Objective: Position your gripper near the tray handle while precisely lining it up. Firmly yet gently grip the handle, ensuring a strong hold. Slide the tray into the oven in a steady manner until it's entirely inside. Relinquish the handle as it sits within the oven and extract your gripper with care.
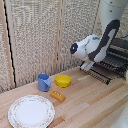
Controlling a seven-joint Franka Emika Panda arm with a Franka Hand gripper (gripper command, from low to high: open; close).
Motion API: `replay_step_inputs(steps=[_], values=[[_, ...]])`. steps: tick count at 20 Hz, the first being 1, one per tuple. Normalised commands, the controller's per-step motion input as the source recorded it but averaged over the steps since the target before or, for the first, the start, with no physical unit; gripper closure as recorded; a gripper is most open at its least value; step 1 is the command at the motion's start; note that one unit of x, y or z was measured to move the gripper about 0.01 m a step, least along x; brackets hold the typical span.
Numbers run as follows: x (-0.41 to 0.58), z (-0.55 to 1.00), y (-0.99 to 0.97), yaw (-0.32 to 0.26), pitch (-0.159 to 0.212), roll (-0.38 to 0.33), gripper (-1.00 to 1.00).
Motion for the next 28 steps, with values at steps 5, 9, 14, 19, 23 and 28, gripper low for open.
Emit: replay_step_inputs(steps=[5,9,14,19,23,28], values=[[0.242,-0.06,-0.40,0.000,0.023,0.000,-1.00],[0.097,0.00,-0.17,0.000,0.002,-0.001,1.00],[0.001,0.00,-0.01,0.006,0.000,-0.055,1.00],[-0.016,0.00,-0.06,0.034,0.001,-0.039,1.00],[-0.173,0.02,-0.21,0.211,0.036,-0.001,1.00],[-0.157,0.08,-0.21,0.231,0.014,0.000,1.00]])
